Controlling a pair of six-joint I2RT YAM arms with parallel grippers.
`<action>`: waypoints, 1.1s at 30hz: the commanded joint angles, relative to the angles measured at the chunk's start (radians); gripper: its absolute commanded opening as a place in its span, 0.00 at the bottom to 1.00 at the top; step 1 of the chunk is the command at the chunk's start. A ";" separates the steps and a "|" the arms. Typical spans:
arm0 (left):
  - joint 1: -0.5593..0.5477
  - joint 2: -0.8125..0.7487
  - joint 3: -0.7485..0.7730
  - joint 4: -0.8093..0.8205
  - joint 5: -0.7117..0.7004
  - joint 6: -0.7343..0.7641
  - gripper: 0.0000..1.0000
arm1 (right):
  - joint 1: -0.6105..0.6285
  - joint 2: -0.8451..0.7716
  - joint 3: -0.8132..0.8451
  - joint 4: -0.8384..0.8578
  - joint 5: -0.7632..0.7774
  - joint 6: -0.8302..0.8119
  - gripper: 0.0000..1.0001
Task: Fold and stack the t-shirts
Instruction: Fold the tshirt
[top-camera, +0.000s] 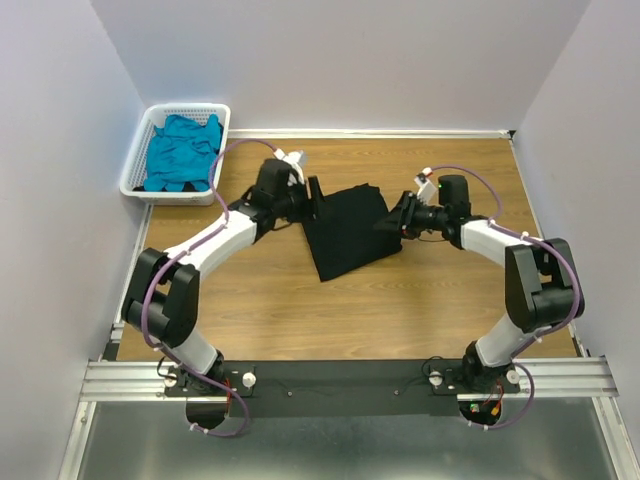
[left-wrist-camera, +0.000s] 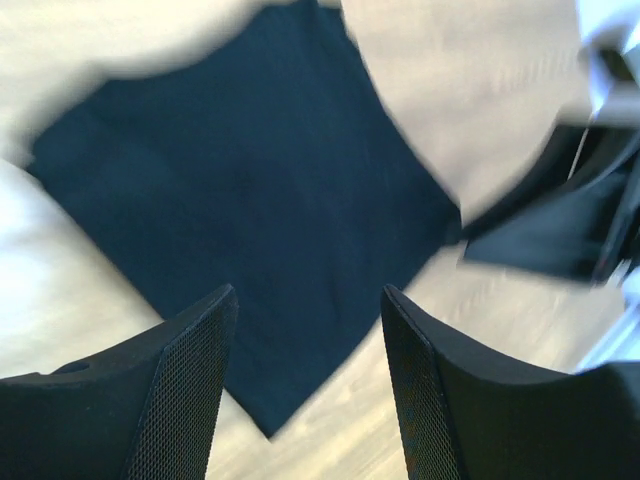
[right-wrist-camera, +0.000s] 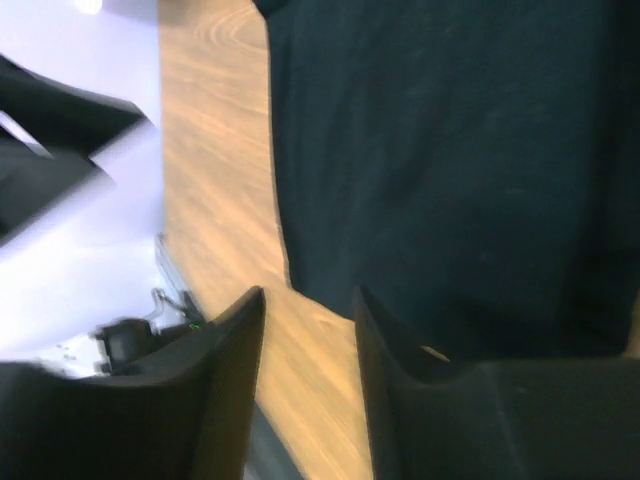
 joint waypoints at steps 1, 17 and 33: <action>-0.065 0.026 -0.107 0.033 -0.010 -0.012 0.68 | -0.058 -0.072 -0.036 -0.015 -0.023 -0.094 0.60; 0.004 0.221 -0.122 -0.059 -0.090 0.047 0.65 | -0.123 0.077 -0.009 -0.045 -0.046 -0.178 1.00; -0.066 0.224 0.243 -0.165 -0.142 0.069 0.66 | -0.100 0.092 -0.039 0.054 -0.087 -0.066 1.00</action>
